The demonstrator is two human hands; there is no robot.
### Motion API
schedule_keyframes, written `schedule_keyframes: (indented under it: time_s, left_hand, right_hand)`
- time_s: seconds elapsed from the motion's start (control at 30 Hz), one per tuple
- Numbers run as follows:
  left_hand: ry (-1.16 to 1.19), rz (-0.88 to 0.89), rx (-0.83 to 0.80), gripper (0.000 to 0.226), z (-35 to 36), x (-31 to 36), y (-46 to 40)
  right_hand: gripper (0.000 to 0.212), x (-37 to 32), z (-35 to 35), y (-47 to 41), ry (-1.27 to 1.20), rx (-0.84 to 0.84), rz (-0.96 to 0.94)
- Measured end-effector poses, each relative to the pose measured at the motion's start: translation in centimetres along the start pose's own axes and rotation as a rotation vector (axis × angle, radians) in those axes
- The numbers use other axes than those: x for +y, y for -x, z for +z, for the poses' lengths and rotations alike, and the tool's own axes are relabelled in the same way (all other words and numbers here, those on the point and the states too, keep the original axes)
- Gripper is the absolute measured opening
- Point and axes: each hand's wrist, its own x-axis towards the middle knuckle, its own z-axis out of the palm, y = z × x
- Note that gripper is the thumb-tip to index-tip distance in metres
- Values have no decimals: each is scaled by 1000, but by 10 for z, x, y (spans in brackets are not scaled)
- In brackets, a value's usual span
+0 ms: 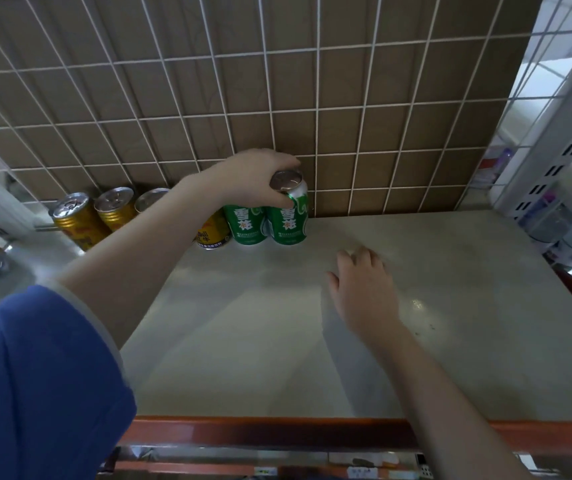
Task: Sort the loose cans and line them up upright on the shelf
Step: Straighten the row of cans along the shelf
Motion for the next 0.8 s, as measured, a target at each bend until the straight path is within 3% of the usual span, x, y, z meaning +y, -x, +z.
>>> schedule_keyframes:
  time_s: [0.2, 0.27, 0.37, 0.5, 0.6, 0.8]
  left_hand:
    - [-30, -289, 555, 49, 44, 16, 67]
    - [-32, -416, 646, 48, 65, 21, 96]
    - [-24, -580, 674, 46, 97, 18, 136]
    - [-8, -753, 566, 51, 122, 4, 188]
    - [25, -850, 557, 52, 124, -13, 226]
    - [91, -936, 610, 54, 120, -55, 313]
  right_hand:
    - [39, -5, -23, 10, -18, -26, -38]
    - [38, -10, -24, 13, -69, 26, -45]
    - [42, -23, -24, 23, -57, -63, -55]
    - [40, -54, -17, 40, -74, -45, -88]
    - [30, -86, -11, 52, -67, -28, -135]
    - [40, -176, -2, 85, -66, 32, -212]
